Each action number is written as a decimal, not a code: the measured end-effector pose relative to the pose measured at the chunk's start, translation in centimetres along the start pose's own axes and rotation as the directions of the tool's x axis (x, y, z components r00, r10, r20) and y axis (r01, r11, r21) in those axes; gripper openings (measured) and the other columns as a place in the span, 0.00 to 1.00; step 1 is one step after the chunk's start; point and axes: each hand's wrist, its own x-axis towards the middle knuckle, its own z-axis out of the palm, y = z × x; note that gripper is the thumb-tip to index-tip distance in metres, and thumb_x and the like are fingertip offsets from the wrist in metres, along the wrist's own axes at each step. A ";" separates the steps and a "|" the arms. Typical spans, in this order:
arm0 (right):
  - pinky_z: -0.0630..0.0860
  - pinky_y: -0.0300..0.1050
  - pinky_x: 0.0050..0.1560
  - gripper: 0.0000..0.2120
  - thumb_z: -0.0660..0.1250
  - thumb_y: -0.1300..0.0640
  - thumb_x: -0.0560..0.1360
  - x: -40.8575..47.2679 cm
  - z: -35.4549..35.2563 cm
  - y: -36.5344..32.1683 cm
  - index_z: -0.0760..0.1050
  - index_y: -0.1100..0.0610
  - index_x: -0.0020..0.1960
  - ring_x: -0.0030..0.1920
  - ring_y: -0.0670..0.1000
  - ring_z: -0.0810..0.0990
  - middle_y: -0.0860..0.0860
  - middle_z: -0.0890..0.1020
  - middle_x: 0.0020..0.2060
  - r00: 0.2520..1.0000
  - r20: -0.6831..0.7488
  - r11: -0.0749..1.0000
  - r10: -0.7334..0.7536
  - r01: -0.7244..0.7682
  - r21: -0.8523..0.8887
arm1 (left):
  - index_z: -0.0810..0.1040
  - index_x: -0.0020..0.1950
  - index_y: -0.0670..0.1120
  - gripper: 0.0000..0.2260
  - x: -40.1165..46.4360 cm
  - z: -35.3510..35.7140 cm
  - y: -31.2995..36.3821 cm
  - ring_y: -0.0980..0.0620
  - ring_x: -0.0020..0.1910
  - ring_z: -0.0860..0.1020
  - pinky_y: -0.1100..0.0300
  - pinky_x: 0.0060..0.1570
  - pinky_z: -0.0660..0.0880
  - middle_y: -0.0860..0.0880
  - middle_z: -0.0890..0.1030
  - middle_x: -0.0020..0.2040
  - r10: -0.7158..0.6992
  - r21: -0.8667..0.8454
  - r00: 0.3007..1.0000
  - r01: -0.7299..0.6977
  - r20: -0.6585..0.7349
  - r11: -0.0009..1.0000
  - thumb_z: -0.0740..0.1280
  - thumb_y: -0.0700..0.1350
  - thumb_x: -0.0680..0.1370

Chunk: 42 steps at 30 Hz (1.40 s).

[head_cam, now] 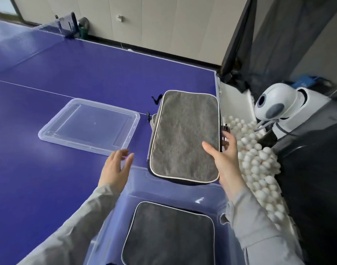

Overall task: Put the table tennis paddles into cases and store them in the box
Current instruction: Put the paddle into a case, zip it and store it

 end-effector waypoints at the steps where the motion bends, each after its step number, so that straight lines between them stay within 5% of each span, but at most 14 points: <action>1: 0.75 0.27 0.38 0.28 0.75 0.65 0.68 -1.2 0.0 -0.2 0.69 0.50 0.61 0.43 0.34 0.79 0.43 0.77 0.50 1.000 0.028 1.000 -0.001 0.001 0.002 | 0.76 0.58 0.47 0.11 -0.2 -0.6 0.7 0.51 0.53 0.76 0.60 0.54 0.69 0.48 0.79 0.55 -0.061 -0.128 0.998 0.061 0.003 0.990 0.61 0.51 0.80; 5: 0.76 0.32 0.44 0.28 0.76 0.64 0.67 -5.5 1.3 -0.2 0.69 0.50 0.61 0.46 0.37 0.79 0.47 0.78 0.52 0.989 0.146 0.999 0.018 -0.014 -0.031 | 0.69 0.62 0.50 0.13 -0.7 -3.2 3.5 0.52 0.41 0.78 0.58 0.45 0.76 0.47 0.77 0.50 -0.215 -0.559 0.962 0.272 0.167 0.783 0.59 0.54 0.81; 8: 0.77 0.44 0.53 0.28 0.77 0.63 0.66 -8.7 3.2 0.2 0.69 0.49 0.61 0.53 0.49 0.78 0.52 0.77 0.55 0.975 0.218 0.998 0.047 -0.038 -0.046 | 0.65 0.69 0.49 0.21 -1.8 -5.5 3.9 0.58 0.33 0.77 0.67 0.31 0.75 0.53 0.76 0.41 -0.248 -0.580 0.945 0.326 0.212 0.746 0.62 0.54 0.79; 12: 0.78 0.38 0.48 0.27 0.77 0.64 0.66 -12.6 6.1 0.7 0.70 0.44 0.57 0.52 0.44 0.78 0.50 0.77 0.54 0.952 0.300 0.998 0.056 -0.046 -0.043 | 0.67 0.67 0.51 0.23 -3.7 -8.5 1.9 0.58 0.35 0.82 0.64 0.34 0.78 0.53 0.82 0.43 -0.296 -0.639 0.941 0.330 0.163 0.694 0.69 0.51 0.75; 16: 0.77 0.49 0.55 0.28 0.77 0.62 0.66 -16.2 9.7 1.3 0.69 0.44 0.58 0.55 0.50 0.78 0.50 0.77 0.56 0.932 0.353 0.995 0.077 -0.051 -0.084 | 0.67 0.66 0.53 0.23 -5.7 -12.5 -1.3 0.55 0.36 0.84 0.65 0.30 0.77 0.49 0.83 0.46 -0.307 -0.689 0.947 0.287 0.097 0.665 0.72 0.45 0.74; 19: 0.76 0.47 0.55 0.27 0.77 0.61 0.67 -19.2 13.8 1.8 0.68 0.44 0.57 0.54 0.49 0.77 0.47 0.77 0.55 0.909 0.409 0.990 0.082 -0.025 -0.141 | 0.70 0.64 0.58 0.22 -7.2 -17.2 -4.7 0.54 0.39 0.84 0.64 0.33 0.78 0.46 0.83 0.49 -0.290 -0.691 0.957 0.219 0.014 0.689 0.73 0.45 0.73; 24: 0.72 0.25 0.43 0.19 0.74 0.58 0.71 -25.5 23.4 2.5 0.69 0.47 0.55 0.42 0.38 0.77 0.48 0.77 0.47 0.835 0.546 0.966 0.064 0.087 -0.245 | 0.69 0.55 0.71 0.22 -9.4 -27.7 -11.5 0.48 0.46 0.82 0.52 0.47 0.78 0.47 0.83 0.48 -0.282 -0.574 0.946 0.144 -0.159 0.806 0.72 0.52 0.67; 29: 0.72 0.35 0.50 0.19 0.71 0.57 0.73 -32.0 34.0 1.8 0.72 0.54 0.62 0.49 0.50 0.76 0.52 0.74 0.51 0.780 0.625 0.919 0.010 0.240 -0.314 | 0.65 0.64 0.64 0.26 -10.7 -36.7 -18.8 0.56 0.42 0.79 0.55 0.49 0.74 0.57 0.79 0.41 -0.188 -0.212 0.940 0.130 -0.284 0.969 0.72 0.45 0.73; 34: 0.69 0.28 0.47 0.12 0.67 0.55 0.76 -35.1 41.9 -1.1 0.75 0.50 0.59 0.45 0.39 0.75 0.48 0.74 0.49 0.717 0.686 0.869 -0.128 0.415 -0.271 | 0.60 0.67 0.65 0.28 -12.2 -42.4 -23.4 0.47 0.52 0.79 0.54 0.51 0.73 0.60 0.76 0.49 -0.088 0.087 0.967 0.112 -0.240 0.990 0.70 0.50 0.74; 42: 0.66 0.22 0.43 0.06 0.65 0.55 0.78 -33.9 49.4 -4.7 0.80 0.53 0.51 0.42 0.40 0.74 0.50 0.76 0.46 0.661 0.721 0.801 -0.207 0.538 -0.264 | 0.56 0.66 0.72 0.28 -10.7 -46.0 -26.4 0.52 0.58 0.78 0.58 0.53 0.72 0.64 0.76 0.61 0.026 0.207 0.986 0.008 -0.164 0.978 0.68 0.54 0.74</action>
